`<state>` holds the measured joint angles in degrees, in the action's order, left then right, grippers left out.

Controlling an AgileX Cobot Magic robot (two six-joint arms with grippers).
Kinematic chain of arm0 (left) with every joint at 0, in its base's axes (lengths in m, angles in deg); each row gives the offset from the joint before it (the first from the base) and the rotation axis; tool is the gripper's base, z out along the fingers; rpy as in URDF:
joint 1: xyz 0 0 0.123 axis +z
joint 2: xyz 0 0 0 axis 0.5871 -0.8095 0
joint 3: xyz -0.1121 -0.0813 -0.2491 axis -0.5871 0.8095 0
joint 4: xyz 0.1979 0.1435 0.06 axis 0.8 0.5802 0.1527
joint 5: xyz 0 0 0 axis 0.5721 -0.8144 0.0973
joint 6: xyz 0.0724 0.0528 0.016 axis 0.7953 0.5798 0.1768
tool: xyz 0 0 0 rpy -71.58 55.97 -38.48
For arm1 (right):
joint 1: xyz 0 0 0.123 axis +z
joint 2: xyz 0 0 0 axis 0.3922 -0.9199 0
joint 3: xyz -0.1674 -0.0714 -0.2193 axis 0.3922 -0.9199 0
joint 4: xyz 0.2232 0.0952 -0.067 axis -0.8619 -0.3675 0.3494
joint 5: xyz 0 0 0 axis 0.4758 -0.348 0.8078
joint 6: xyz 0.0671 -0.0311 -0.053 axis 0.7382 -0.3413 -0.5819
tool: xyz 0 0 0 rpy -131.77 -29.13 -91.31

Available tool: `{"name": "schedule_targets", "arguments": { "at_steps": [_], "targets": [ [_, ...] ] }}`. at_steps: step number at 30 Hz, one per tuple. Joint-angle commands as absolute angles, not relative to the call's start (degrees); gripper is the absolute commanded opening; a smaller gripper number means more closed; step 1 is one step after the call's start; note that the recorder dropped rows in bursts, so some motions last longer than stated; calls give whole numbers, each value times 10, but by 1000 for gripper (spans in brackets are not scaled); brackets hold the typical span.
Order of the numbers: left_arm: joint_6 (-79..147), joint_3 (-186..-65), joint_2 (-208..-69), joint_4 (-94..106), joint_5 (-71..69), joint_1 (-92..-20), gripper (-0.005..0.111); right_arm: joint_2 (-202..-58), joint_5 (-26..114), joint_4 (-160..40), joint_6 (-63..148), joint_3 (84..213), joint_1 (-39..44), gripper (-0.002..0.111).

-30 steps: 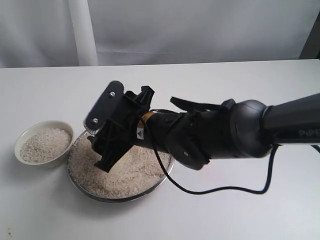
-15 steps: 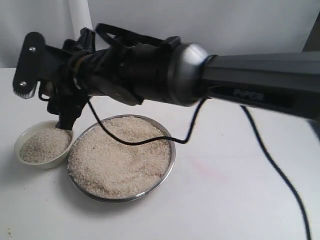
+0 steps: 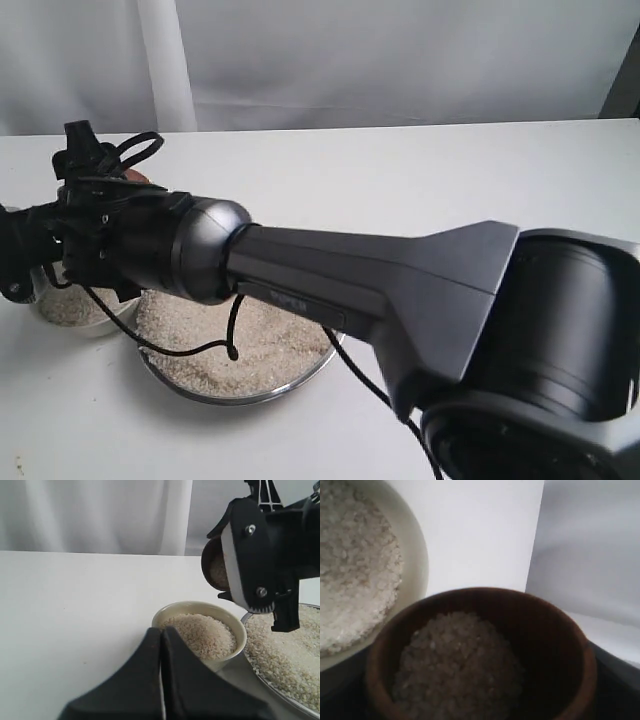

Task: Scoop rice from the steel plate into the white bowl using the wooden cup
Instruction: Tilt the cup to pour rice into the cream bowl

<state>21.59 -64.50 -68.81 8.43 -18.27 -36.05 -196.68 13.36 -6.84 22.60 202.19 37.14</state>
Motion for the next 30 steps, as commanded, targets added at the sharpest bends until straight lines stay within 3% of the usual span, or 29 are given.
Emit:
{"name": "schedule_targets", "arguments": {
  "at_steps": [1,30],
  "targets": [
    [215,-649,-687,82,-177,-362,0,-1975,133,24,220,2030,381,0],
    [215,-649,-687,82,-177,-362,0,-2005,136,238,217,2030,391,0]
  ]
}}
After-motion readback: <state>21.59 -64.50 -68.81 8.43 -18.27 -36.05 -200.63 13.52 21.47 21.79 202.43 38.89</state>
